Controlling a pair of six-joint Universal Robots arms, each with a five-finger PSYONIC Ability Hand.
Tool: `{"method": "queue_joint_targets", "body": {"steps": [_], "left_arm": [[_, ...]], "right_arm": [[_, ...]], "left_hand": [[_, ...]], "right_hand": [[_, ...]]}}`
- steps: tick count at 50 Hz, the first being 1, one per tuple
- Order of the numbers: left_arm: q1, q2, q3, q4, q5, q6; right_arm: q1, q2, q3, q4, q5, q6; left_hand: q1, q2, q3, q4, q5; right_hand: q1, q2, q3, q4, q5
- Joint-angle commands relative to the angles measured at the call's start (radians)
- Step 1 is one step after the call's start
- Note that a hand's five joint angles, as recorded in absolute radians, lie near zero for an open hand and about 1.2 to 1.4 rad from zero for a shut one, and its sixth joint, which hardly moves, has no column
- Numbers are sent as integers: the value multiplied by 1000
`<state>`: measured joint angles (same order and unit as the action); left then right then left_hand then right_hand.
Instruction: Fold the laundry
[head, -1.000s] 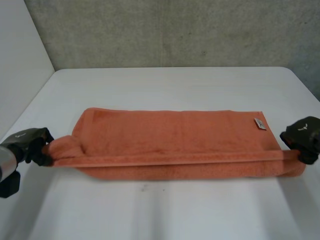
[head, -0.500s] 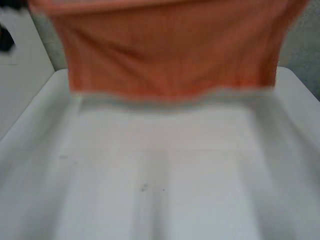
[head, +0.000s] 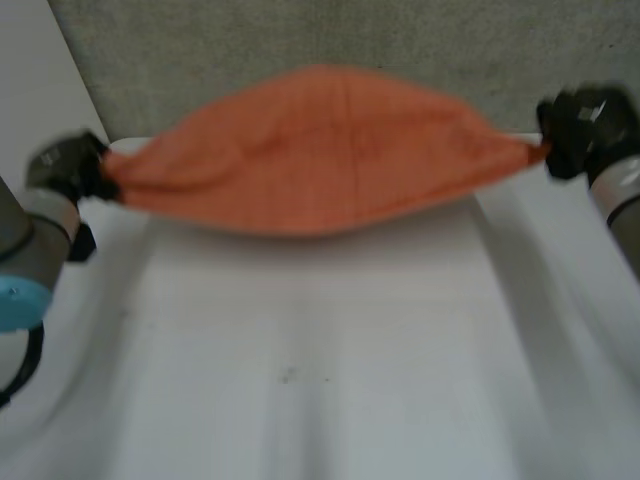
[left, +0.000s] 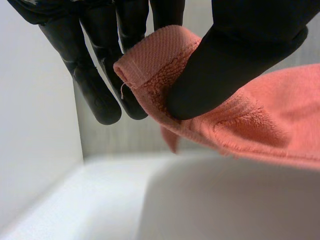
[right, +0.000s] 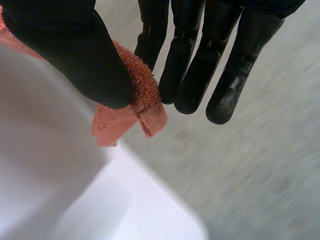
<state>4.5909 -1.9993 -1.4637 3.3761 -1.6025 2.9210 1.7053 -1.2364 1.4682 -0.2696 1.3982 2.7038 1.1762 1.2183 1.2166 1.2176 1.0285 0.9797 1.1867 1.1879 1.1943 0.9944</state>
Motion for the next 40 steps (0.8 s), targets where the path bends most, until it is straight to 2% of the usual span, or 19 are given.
{"method": "queue_joint_targets", "body": {"steps": [1, 6, 7, 8, 9, 10, 11, 13, 14, 15, 17, 21, 29, 31, 32, 34, 37, 39, 40], "left_arm": [[19, -105, -86, -9, -4, 7], [57, -105, -132, -50, 0, 14], [71, -98, -142, -67, 3, 14], [78, -82, -148, -87, 4, 14], [79, -82, -149, -87, 4, 14], [83, -61, -152, -107, 6, 14], [83, -61, -152, -107, 6, 14], [86, -20, -165, -135, 12, 15], [86, -19, -165, -135, 12, 15], [86, -1, -175, -139, 12, 15], [85, 29, -191, -141, 16, 15], [80, 80, -222, -141, 35, 15], [75, 229, -313, -142, 154, 37], [75, 270, -358, -142, 222, 114], [75, 271, -359, -142, 222, 115], [79, 292, -409, -142, 292, 248], [80, 295, -437, -142, 320, 325], [83, 292, -477, -136, 349, 449], [83, 292, -477, -136, 349, 449]], "right_arm": [[-12, 83, 95, 41, -2, -45], [-50, 78, 126, 67, -2, -82], [-61, 75, 132, 72, -2, -85], [-68, 72, 136, 73, -4, -85], [-69, 72, 136, 73, -4, -85], [-78, 71, 141, 75, -4, -85], [-88, 66, 142, 76, -5, -85], [-99, 58, 144, 76, -11, -82], [-99, 58, 144, 76, -11, -82], [-110, 49, 147, 76, -19, -79], [-125, 40, 164, 76, -45, -75], [-128, 40, 179, 76, -57, -71], [-130, 40, 187, 73, -61, -68], [-131, 40, 187, 75, -61, -67], [-135, 40, 187, 75, -61, -64], [-138, 38, 188, 75, -61, -56], [-139, 38, 190, 75, -61, -38], [-139, 38, 190, 75, -62, -32], [-139, 38, 192, 76, -62, -30]], "left_hand": [[220, 178, 180, 179, 193], [220, 178, 180, 179, 193], [122, 80, 81, 80, 95], [-173, -215, -213, -214, -200], [-176, -218, -216, -217, -203], [-411, -453, -452, -453, -438], [-414, -456, -454, -455, -441], [-706, -748, -746, -747, -733], [-707, -749, -748, -749, -734], [-850, -892, -890, -891, -877], [-988, -1030, -1028, -1029, -1015], [-986, -1028, -1027, -1028, -1013], [-948, -990, -988, -989, -975], [-896, -938, -936, -937, -922], [-895, -937, -936, -937, -922], [-834, -876, -874, -875, -861], [-754, -796, -795, -796, -781], [-710, -752, -751, -752, -737], [-710, -752, -751, -752, -737]], "right_hand": [[417, 210, 208, 202, 227], [417, 210, 208, 202, 227], [417, 210, 208, 202, 227], [417, 210, 208, 202, 227], [417, 210, 208, 202, 227], [417, 210, 208, 202, 227], [417, 210, 208, 202, 227], [417, 210, 208, 202, 227], [417, 210, 208, 202, 227], [417, 210, 208, 202, 227], [417, 210, 208, 202, 227], [417, 210, 208, 202, 227], [417, 210, 208, 202, 227], [417, 210, 208, 202, 227], [417, 210, 208, 202, 227], [417, 210, 208, 202, 227], [417, 210, 208, 202, 227], [417, 210, 208, 202, 227], [417, 210, 208, 202, 227]]}}
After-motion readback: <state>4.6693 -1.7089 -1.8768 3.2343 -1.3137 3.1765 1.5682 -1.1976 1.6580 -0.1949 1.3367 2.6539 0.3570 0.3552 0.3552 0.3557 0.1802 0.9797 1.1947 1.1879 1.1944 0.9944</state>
